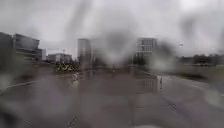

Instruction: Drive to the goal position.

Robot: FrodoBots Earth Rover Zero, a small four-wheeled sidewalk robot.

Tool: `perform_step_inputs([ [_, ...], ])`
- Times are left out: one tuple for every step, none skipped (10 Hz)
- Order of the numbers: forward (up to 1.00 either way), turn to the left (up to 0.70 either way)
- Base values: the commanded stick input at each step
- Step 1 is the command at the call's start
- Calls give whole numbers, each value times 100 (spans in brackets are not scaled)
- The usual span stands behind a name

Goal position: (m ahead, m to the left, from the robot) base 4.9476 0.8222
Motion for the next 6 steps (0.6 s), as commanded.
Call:
perform_step_inputs([
  [7,0],
  [7,0],
  [7,0],
  [7,0],
  [7,0],
  [7,0],
])
